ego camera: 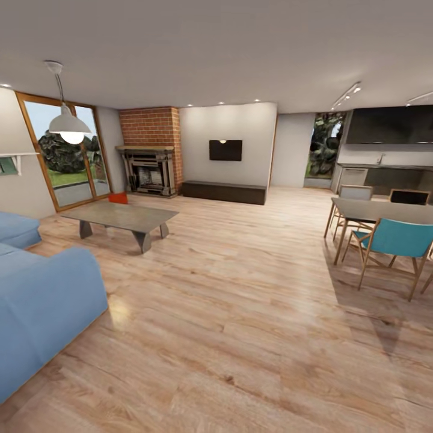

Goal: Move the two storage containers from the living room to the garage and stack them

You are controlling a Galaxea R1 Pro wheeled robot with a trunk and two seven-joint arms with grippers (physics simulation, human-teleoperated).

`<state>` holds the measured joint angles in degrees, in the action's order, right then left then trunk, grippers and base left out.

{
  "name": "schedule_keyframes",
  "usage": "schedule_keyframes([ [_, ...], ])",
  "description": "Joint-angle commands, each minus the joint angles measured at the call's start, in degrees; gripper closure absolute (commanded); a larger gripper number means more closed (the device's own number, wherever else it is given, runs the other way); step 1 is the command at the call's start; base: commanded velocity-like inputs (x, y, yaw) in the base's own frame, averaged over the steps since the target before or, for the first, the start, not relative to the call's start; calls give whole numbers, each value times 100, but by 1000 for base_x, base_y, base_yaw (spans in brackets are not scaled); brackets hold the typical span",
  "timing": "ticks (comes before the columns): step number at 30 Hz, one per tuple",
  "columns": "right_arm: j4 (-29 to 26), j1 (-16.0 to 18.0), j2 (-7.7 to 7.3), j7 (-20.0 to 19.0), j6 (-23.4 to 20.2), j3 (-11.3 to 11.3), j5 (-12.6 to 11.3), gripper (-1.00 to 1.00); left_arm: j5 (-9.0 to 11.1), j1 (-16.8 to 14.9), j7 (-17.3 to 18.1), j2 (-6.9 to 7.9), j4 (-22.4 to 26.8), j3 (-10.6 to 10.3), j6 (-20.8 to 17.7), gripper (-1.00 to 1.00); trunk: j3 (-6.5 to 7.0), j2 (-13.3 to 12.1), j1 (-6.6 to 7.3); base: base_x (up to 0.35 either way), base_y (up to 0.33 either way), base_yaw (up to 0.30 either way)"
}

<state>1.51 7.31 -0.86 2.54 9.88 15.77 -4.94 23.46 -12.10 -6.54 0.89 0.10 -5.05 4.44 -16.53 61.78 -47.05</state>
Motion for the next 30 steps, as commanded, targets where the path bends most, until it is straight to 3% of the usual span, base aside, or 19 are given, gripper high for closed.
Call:
schedule_keyframes([
  [1,16,7,1,7,33,47,-51,-100,44,-3,-14,-1,-1,-49,13,-100,-7,4,-4,322,0,0],
  [30,16,7,-3,-7,32,43,-56,-100,46,-3,-14,-1,-1,-49,22,-100,-7,4,-4,322,0,0],
])
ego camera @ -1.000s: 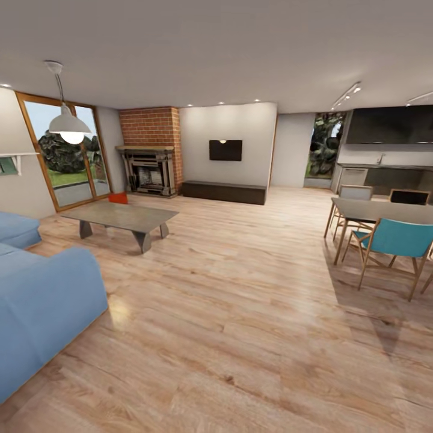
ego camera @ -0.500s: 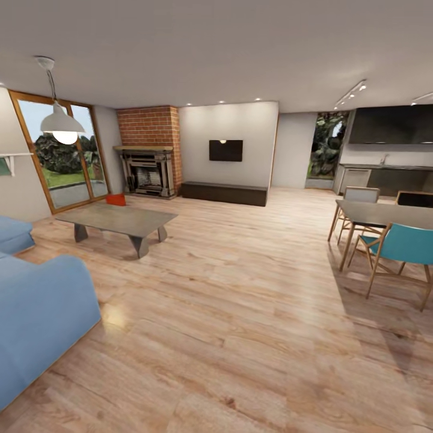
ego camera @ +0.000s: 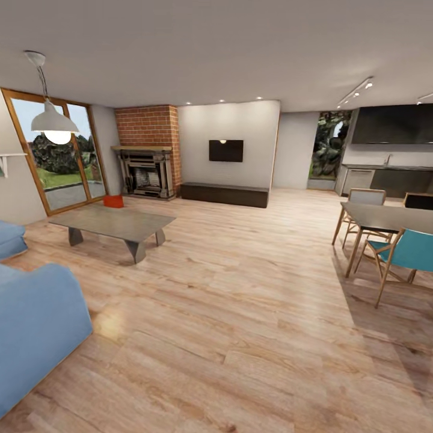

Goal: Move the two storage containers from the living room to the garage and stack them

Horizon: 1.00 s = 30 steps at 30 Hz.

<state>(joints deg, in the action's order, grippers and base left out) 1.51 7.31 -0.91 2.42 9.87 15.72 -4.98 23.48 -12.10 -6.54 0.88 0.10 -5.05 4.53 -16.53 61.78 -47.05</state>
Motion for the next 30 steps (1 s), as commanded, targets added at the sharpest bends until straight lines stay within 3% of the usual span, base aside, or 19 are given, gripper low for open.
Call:
schedule_keyframes([
  [1,16,7,2,6,33,49,-51,-100,44,-3,-14,-1,-1,-49,13,-100,-7,4,-4,322,0,0],
  [30,16,7,3,11,36,49,-51,-100,42,-3,-14,-1,-5,-49,-5,-100,-7,4,-4,322,0,0],
])
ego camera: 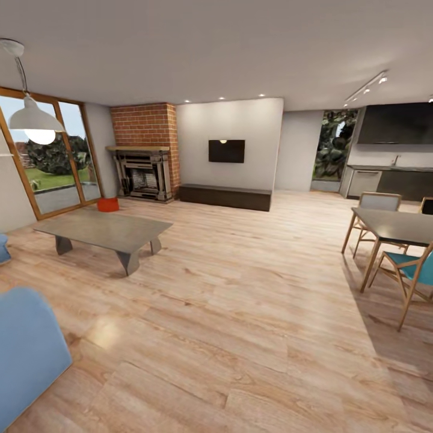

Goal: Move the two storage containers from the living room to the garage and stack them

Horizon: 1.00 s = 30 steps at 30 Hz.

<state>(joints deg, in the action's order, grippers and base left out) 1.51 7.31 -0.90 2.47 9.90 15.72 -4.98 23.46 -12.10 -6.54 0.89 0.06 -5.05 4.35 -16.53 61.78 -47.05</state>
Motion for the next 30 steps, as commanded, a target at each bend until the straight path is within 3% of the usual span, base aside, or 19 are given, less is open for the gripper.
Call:
schedule_keyframes([
  [1,16,7,4,4,34,48,-52,-100,44,-3,-14,-1,-2,-49,13,-100,-7,4,-4,322,0,0],
  [30,16,7,11,17,30,45,-56,-100,45,-3,-14,-1,-5,-49,23,-100,-7,4,-4,322,0,0],
])
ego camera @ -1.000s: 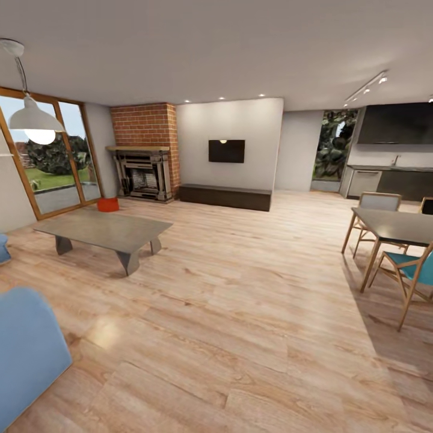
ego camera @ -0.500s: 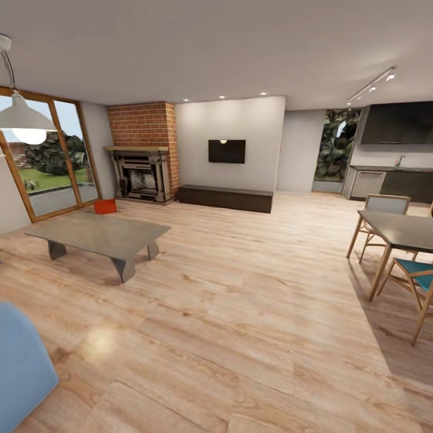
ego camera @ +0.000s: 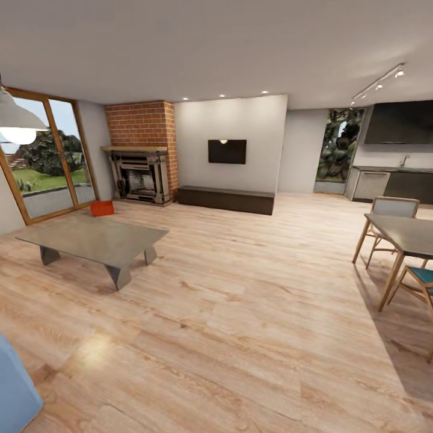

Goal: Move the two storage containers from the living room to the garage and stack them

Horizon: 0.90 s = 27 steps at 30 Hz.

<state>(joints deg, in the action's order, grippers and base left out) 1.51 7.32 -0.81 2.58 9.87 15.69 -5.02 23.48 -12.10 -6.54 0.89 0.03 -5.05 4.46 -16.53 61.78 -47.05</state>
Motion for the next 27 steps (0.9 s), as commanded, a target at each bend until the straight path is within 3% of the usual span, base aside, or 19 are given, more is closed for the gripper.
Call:
schedule_keyframes([
  [1,16,7,2,6,33,48,-52,-100,44,-3,-14,-1,1,-49,14,-100,-7,4,-4,322,0,0],
  [27,16,7,9,-2,40,49,-52,-100,43,-3,-14,-1,0,-49,11,-100,-7,4,-4,322,0,0],
])
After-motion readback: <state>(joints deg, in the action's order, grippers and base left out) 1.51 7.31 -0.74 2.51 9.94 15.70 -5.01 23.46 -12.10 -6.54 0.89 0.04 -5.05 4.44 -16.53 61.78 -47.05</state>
